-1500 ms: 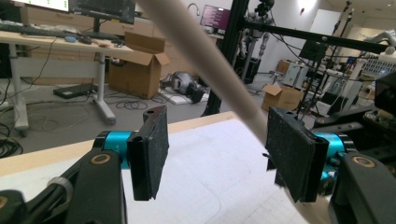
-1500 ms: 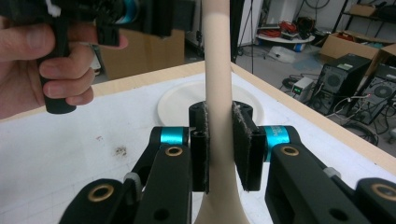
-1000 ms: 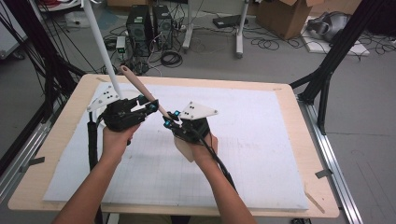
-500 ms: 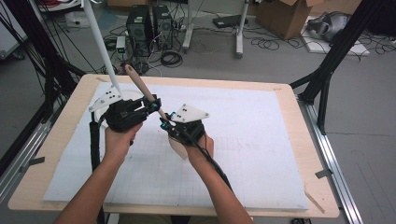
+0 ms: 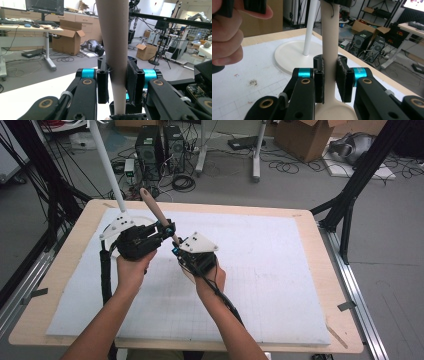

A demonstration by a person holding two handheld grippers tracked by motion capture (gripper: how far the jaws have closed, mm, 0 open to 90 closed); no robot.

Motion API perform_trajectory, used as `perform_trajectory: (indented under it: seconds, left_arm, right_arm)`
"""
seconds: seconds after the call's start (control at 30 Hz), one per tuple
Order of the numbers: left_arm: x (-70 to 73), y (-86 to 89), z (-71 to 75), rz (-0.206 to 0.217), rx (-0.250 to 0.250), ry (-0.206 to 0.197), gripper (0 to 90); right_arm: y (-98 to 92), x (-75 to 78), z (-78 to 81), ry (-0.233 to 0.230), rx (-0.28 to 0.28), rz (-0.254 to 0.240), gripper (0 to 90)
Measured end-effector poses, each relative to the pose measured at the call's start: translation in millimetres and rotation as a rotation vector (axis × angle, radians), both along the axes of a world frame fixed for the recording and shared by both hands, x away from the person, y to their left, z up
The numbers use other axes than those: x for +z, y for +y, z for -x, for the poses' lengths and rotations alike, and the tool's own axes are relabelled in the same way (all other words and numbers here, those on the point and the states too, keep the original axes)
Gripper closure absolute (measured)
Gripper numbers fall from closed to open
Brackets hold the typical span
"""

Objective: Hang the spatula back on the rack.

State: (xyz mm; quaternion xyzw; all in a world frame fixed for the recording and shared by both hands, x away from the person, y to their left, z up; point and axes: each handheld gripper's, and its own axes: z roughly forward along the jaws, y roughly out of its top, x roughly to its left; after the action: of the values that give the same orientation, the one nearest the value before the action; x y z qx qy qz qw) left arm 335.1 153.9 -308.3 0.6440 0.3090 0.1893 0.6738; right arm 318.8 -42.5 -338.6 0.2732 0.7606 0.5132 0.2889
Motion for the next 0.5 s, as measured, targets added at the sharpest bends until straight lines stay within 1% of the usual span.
perform_trajectory:
  seconds: [0.07, 0.13, 0.23, 0.27, 0.3, 0.37, 0.4, 0.43, 0.5]
  left_arm:
    - [-0.4, 0.8, -0.8, 0.009, -0.019, 0.009, 75.1]
    - [-0.4, 1.4, -0.6, 0.008, -0.034, 0.007, 75.7]
    - [-0.1, 3.7, -0.5, 0.012, -0.061, 0.005, 76.1]
    - [-0.1, 5.0, -0.9, 0.013, -0.073, 0.007, 76.2]
    - [-0.4, 6.3, -1.3, 0.012, -0.085, 0.011, 76.3]
    - [-1.3, 8.4, -2.2, -0.003, -0.105, 0.013, 76.4]
    - [-1.5, 9.4, -2.4, -0.010, -0.116, 0.013, 76.4]
    - [-1.6, 10.1, -2.3, -0.009, -0.128, 0.010, 76.4]
    - [-1.3, 12.0, -2.0, 0.001, -0.161, 0.001, 76.5]
  right_arm:
    - [-0.9, -0.4, -0.8, 0.007, 0.003, -0.007, 78.7]
    - [-1.8, -1.3, -1.5, 0.006, 0.018, -0.012, 78.5]
    - [-3.4, -1.8, -2.8, 0.016, 0.056, -0.034, 77.4]
    - [-4.4, -1.9, -2.8, 0.029, 0.078, -0.044, 76.7]
    - [-5.2, -2.0, -3.0, 0.032, 0.100, -0.053, 75.0]
    - [-7.0, -1.0, -0.9, -0.005, 0.125, -0.051, 67.5]
    - [-8.3, 0.0, -0.7, -0.010, 0.141, -0.065, 64.5]
    - [-10.3, 1.0, -0.9, -0.012, 0.151, -0.074, 61.2]
    - [-13.1, 2.2, -2.0, -0.001, 0.184, -0.089, 59.2]
